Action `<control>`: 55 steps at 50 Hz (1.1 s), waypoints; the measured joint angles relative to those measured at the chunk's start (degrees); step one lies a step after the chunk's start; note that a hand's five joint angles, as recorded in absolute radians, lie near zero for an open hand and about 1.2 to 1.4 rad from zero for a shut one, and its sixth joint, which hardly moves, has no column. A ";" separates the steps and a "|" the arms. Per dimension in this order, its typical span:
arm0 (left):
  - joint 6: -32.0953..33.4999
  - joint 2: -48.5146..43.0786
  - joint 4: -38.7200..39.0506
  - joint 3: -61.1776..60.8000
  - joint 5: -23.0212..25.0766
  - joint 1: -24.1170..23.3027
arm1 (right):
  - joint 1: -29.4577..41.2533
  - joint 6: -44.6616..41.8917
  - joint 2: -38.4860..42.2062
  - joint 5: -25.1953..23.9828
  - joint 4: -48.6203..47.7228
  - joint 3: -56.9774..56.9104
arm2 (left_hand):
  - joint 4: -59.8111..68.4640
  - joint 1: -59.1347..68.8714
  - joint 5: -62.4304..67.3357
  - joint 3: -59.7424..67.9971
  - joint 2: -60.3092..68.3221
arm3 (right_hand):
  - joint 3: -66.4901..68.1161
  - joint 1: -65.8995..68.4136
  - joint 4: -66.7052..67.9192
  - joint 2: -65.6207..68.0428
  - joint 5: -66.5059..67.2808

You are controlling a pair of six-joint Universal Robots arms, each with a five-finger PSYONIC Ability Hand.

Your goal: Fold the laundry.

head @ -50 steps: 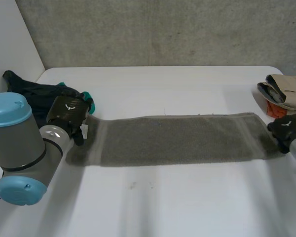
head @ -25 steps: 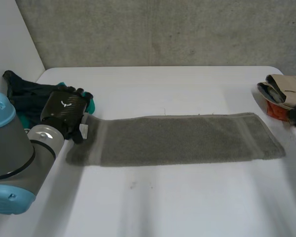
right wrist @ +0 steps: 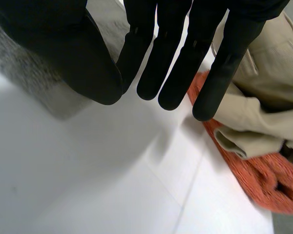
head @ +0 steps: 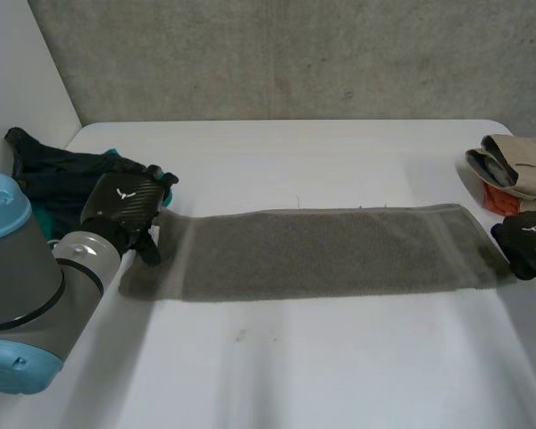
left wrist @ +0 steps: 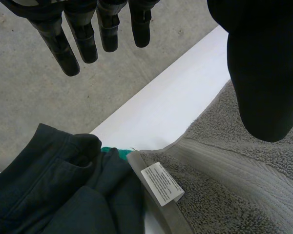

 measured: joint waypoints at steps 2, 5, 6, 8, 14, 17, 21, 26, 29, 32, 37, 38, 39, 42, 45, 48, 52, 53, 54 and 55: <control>0.01 0.07 0.06 0.00 0.00 0.04 | -0.76 -0.39 -0.15 0.98 -0.01 -0.09 | 0.00 0.00 0.00 0.00 0.00 | 0.01 0.00 0.00 0.00 -0.01; 0.03 0.22 0.10 0.00 -0.01 0.06 | -2.63 -1.17 -0.68 1.58 0.00 0.13 | 0.00 0.00 0.00 0.00 0.00 | 0.01 0.00 0.01 0.00 0.00; 0.04 0.30 0.10 0.00 -0.01 0.06 | -3.83 -1.77 -1.04 1.43 0.06 0.36 | 0.00 0.00 0.00 0.00 0.00 | 0.01 0.00 0.02 0.00 0.00; 0.05 0.42 0.10 -0.02 -0.01 0.06 | -5.47 -2.69 -1.57 0.78 0.22 0.75 | 0.00 0.00 0.00 0.00 0.00 | -6.72 -6.19 -5.70 -6.67 -5.64; -0.01 0.61 0.15 -0.14 -0.02 -0.02 | -7.89 -3.40 -3.85 -4.68 1.35 3.01 | 0.00 0.00 0.00 0.00 0.00 | -38.54 -36.15 -39.05 -38.27 -38.76; -0.04 0.61 0.16 -0.22 -0.02 -0.09 | -7.29 -1.22 -5.12 -7.85 1.53 4.06 | 0.00 0.00 0.00 0.00 0.00 | -39.20 -36.37 -39.99 -38.69 -39.99; -0.07 0.61 0.17 -0.30 0.01 -0.17 | -5.15 2.67 -6.27 -11.94 1.54 4.95 | 0.00 0.00 0.00 0.00 0.00 | -39.20 -36.37 -39.99 -38.69 -39.99; -0.08 0.60 0.18 -0.36 0.05 -0.18 | -3.23 4.61 -6.21 -13.90 1.41 4.90 | 0.00 0.00 0.00 0.00 0.00 | -39.20 -36.37 -39.98 -38.69 -39.59; -0.08 0.59 0.17 -0.46 0.07 -0.18 | -2.55 4.72 -5.09 -14.07 1.21 4.46 | 0.00 0.00 0.00 0.00 0.00 | -39.14 -36.35 -39.87 -38.56 -38.64; -0.08 0.59 0.17 -0.59 0.09 -0.19 | -1.87 4.33 -3.51 -13.85 0.94 3.73 | 0.00 0.00 0.00 0.00 0.00 | -39.03 -36.14 -39.45 -38.54 -37.31; -0.08 0.54 0.21 -0.72 0.12 -0.23 | -1.00 2.91 -1.19 -12.92 0.61 2.29 | 0.00 0.00 0.00 0.00 0.00 | -26.64 -23.64 -27.11 -25.96 -25.27; -0.08 0.51 0.22 -0.74 0.13 -0.24 | -0.83 2.36 -0.41 -12.44 0.59 1.74 | 0.00 0.00 0.00 0.00 0.00 | -20.24 -17.51 -20.75 -19.31 -19.26; -0.08 0.48 0.24 -0.75 0.13 -0.24 | -0.75 1.89 0.17 -11.89 0.56 1.28 | 0.00 0.00 0.00 0.00 0.00 | -10.58 -7.98 -11.07 -9.48 -9.95; -0.08 0.44 0.31 -0.75 0.13 -0.25 | -0.73 1.01 1.06 -10.22 0.51 0.44 | 0.00 0.00 0.00 0.00 0.00 | -0.81 -1.36 -1.08 -0.22 -1.29; -0.07 0.47 0.42 -0.78 0.10 -0.25 | -0.97 0.44 1.22 -7.33 0.09 0.05 | 0.00 0.00 0.00 0.00 0.00 | -0.08 -1.36 -0.03 -0.21 -1.27; -0.08 0.74 0.49 -0.82 0.09 -0.26 | -2.08 0.03 0.17 -4.01 -0.74 0.06 | 0.00 0.00 0.00 0.00 0.00 | -0.08 -1.36 -0.01 -0.21 -1.27; -0.08 1.60 0.52 -0.98 0.07 -0.26 | -5.19 -1.00 -2.48 -1.08 -1.22 0.24 | 0.00 0.00 0.00 0.00 0.00 | -0.07 -1.36 0.00 -0.21 -1.27; -0.07 2.04 0.53 -1.07 0.07 -0.26 | -6.88 -1.99 -3.69 -0.28 -1.28 0.23 | 0.00 0.00 -0.03 0.00 0.00 | -0.06 -1.36 0.01 -0.21 -1.27; -0.07 2.29 0.53 -1.11 0.07 -0.26 | -7.88 -2.70 -4.35 0.12 -1.27 0.22 | 0.00 0.00 0.00 0.00 0.00 | -0.05 -1.36 0.01 -0.21 -1.27; -0.08 2.42 0.53 -1.14 0.07 -0.26 | -8.44 -3.15 -4.70 0.32 -1.26 0.20 | 0.00 0.00 0.00 0.00 0.00 | -0.05 -1.36 0.01 -0.21 -1.27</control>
